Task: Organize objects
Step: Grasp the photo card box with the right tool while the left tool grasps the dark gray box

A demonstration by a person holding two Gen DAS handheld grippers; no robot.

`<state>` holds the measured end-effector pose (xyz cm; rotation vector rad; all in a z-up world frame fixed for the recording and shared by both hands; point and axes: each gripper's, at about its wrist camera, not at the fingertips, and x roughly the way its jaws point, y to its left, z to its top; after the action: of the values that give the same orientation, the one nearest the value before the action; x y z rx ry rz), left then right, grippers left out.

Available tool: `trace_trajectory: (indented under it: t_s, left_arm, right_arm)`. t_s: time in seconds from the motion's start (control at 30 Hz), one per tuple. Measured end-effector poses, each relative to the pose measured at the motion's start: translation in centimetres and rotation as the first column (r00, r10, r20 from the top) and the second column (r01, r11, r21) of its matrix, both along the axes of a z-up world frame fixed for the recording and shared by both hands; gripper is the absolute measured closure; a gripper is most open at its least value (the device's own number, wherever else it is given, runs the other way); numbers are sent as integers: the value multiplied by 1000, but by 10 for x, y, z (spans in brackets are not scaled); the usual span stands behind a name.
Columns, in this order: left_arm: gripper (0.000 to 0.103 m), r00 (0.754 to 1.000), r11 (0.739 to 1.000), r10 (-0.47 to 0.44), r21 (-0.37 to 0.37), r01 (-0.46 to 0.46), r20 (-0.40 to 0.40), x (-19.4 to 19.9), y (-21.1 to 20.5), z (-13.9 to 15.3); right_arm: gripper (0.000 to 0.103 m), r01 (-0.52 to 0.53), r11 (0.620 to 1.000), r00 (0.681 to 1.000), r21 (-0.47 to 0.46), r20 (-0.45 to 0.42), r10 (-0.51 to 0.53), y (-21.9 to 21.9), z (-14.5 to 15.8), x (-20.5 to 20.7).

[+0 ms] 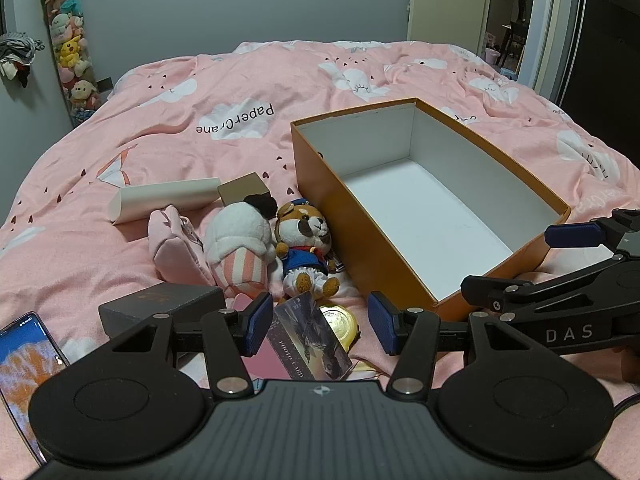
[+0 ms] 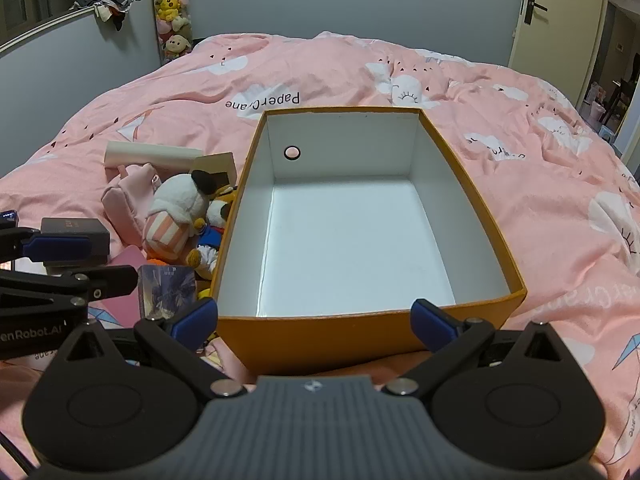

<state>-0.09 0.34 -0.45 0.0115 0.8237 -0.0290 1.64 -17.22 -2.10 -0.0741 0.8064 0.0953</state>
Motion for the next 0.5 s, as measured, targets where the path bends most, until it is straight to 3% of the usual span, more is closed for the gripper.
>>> trace_trajectory:
  t_s: [0.5]
  left_arm:
    - [40, 1000, 1000, -4, 5, 4, -2, -1, 1, -2]
  right_arm:
    - [1, 2, 1000, 1000, 8, -12, -2, -1, -2, 1]
